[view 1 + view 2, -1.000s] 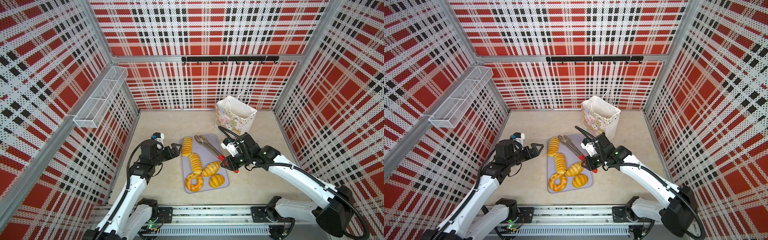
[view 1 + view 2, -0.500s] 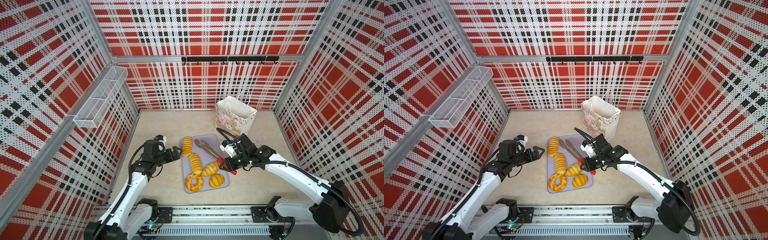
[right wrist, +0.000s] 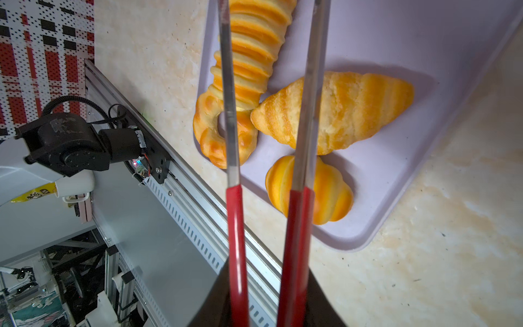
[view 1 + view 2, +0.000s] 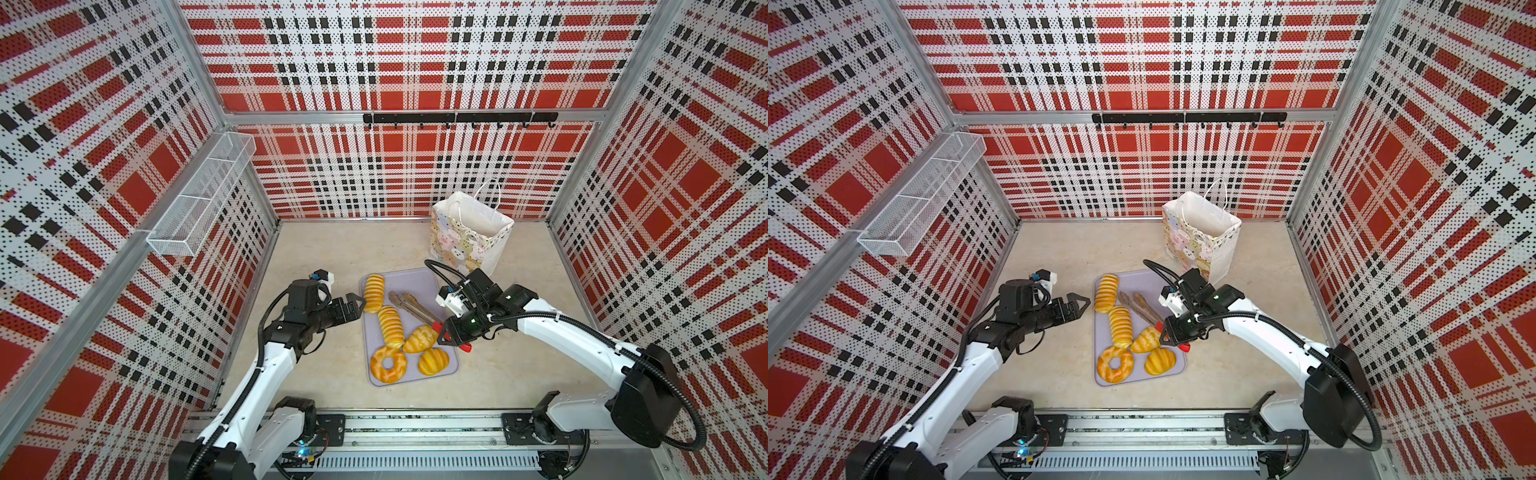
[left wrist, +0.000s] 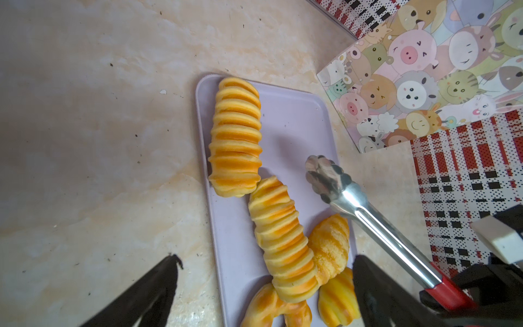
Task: Place the fake bread into the paper bag
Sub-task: 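Lower the tongs with the right gripper onto a long spiral roll, then squeeze the tongs shut on the spiral roll and lift it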
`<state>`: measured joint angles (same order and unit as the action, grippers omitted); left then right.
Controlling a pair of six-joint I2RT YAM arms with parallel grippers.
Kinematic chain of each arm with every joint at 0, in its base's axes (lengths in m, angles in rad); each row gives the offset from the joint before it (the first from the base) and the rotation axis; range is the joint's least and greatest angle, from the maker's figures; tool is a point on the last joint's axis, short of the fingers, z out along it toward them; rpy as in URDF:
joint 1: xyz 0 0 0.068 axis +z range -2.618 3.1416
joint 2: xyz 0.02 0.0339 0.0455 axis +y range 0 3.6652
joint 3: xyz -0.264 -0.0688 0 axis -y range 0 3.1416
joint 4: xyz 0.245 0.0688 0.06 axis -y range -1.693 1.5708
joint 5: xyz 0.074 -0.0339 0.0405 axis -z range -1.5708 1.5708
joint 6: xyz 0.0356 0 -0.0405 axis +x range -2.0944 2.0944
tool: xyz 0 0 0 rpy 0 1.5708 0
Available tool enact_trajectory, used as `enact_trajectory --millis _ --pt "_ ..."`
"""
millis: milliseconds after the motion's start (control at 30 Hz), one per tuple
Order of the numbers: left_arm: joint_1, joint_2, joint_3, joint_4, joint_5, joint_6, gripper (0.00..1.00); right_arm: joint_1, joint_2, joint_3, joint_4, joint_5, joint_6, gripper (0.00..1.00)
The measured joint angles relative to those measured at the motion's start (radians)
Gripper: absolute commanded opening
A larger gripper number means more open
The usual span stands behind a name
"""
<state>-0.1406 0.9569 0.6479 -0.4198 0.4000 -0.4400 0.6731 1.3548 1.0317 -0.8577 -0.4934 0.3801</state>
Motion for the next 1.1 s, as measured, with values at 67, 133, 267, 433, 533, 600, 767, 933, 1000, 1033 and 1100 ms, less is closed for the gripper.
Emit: enact_trajectory --millis 67,133,267,433,533,600,767,933,1000,1033,1100 --pt "0.0 0.007 0.0 0.0 0.008 0.001 0.98 0.005 0.0 0.0 -0.021 -0.002 -0.002 0.3" --pt "-0.001 0.011 0.0 0.0 0.012 0.001 0.98 0.01 0.0 0.0 -0.037 -0.002 -0.002 0.3" --pt "-0.014 0.018 0.0 0.0 0.015 0.002 0.98 0.033 0.0 0.0 -0.062 -0.005 -0.002 0.31" --pt "-0.039 0.023 0.0 0.0 0.016 0.003 0.98 0.064 0.018 0.022 -0.084 -0.006 -0.002 0.33" --pt "-0.043 0.023 0.0 0.0 0.016 0.003 0.98 0.079 0.032 0.034 -0.085 -0.008 -0.001 0.33" --pt "-0.045 0.023 0.0 0.0 0.016 0.003 0.98 0.085 0.041 0.039 -0.087 -0.008 0.002 0.33" --pt "-0.045 0.023 0.0 0.0 0.016 0.003 0.98 0.103 0.059 0.048 -0.093 -0.006 0.007 0.33" --pt "-0.045 0.023 0.0 0.0 0.017 0.003 0.98 0.132 0.094 0.073 -0.097 0.002 0.013 0.33" --pt "-0.045 0.023 0.0 0.0 0.019 0.003 0.98 0.137 0.108 0.078 -0.097 0.004 0.016 0.28" --pt "-0.045 0.023 0.0 0.0 0.019 0.003 0.98 0.138 0.114 0.079 -0.097 0.006 0.019 0.25" --pt "-0.045 0.023 0.0 0.0 0.019 0.003 0.98 0.139 0.118 0.08 -0.1 0.014 0.024 0.23"
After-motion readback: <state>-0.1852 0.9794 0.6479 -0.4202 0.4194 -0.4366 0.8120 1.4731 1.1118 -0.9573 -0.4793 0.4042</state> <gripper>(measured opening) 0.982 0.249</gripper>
